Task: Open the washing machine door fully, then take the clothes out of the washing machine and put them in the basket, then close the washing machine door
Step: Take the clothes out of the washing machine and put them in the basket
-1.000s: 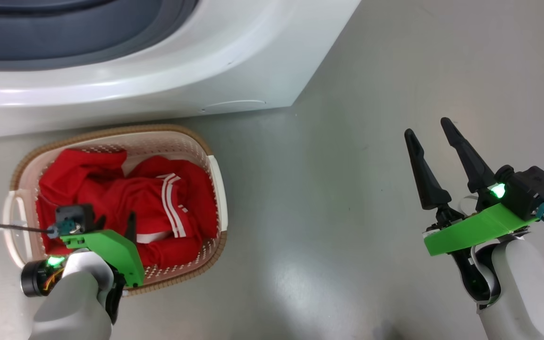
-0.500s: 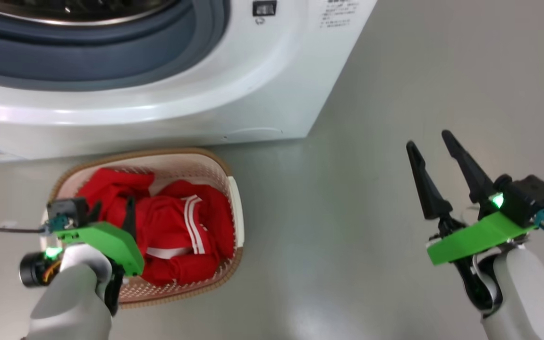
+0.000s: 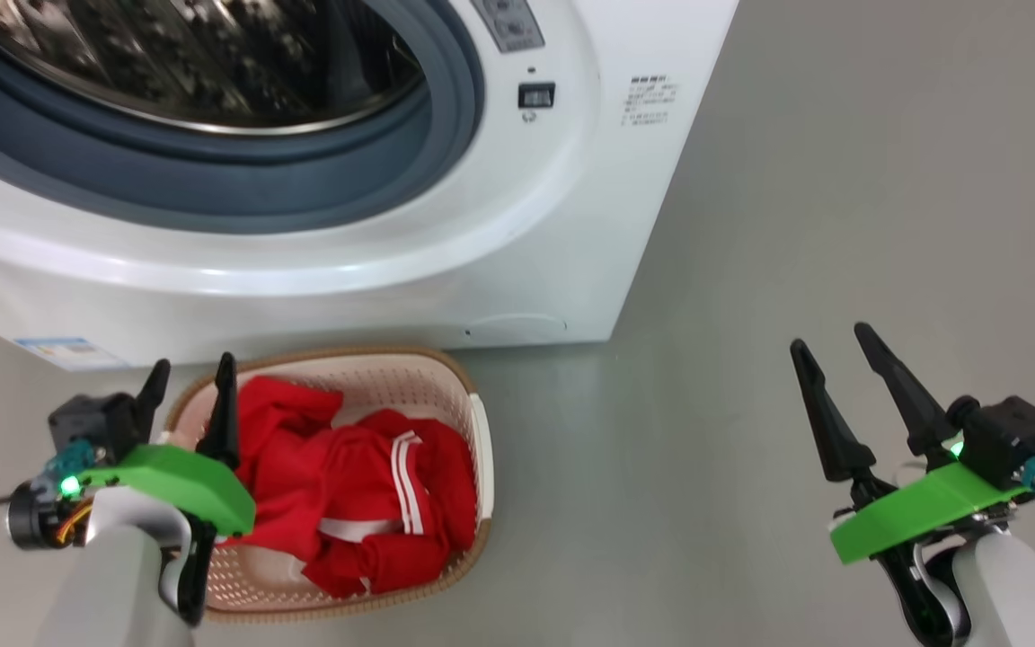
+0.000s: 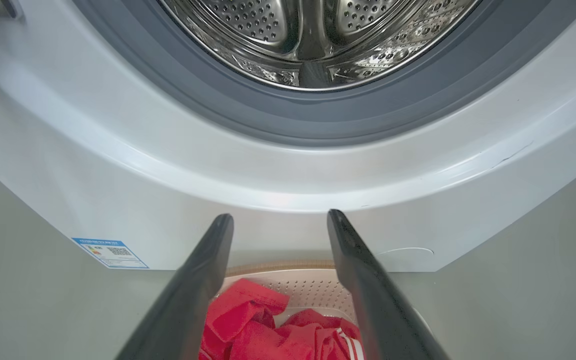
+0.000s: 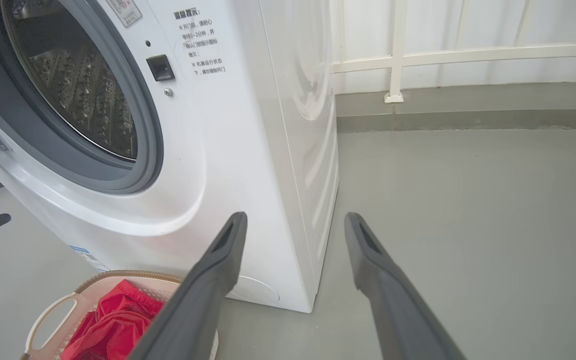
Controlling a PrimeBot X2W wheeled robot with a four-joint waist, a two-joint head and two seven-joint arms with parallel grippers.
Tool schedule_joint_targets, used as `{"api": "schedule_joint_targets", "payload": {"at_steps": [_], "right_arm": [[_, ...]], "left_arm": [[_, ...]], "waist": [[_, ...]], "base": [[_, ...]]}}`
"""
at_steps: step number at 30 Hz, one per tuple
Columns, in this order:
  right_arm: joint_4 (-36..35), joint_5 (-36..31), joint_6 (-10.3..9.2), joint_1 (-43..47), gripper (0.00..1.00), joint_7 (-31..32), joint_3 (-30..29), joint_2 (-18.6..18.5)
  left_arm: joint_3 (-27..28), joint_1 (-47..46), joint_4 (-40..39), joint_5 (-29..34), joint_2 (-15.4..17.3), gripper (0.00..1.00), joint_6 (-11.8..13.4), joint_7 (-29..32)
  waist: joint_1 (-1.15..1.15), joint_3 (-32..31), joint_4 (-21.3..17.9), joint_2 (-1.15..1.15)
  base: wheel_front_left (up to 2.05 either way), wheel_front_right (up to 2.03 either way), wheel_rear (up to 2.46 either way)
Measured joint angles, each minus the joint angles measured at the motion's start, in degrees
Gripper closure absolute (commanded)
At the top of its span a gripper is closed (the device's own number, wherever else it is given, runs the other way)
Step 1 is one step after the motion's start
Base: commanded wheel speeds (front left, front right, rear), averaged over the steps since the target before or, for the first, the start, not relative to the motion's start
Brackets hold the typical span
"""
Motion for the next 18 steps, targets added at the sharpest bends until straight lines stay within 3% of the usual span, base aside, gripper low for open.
{"api": "schedule_joint_targets", "payload": {"at_steps": [18], "right_arm": [[-0.15, 0.19, 0.00, 6.71, 0.00, 0.00, -2.24, -0.74]], "left_arm": [[7.93, 20.24, -26.44, 6.86, -1.90, 0.00, 0.00, -0.01]], "waist": [[0.00, -8.53, 0.63, 0.00]], "base": [[0.00, 0.00, 0.00]]}}
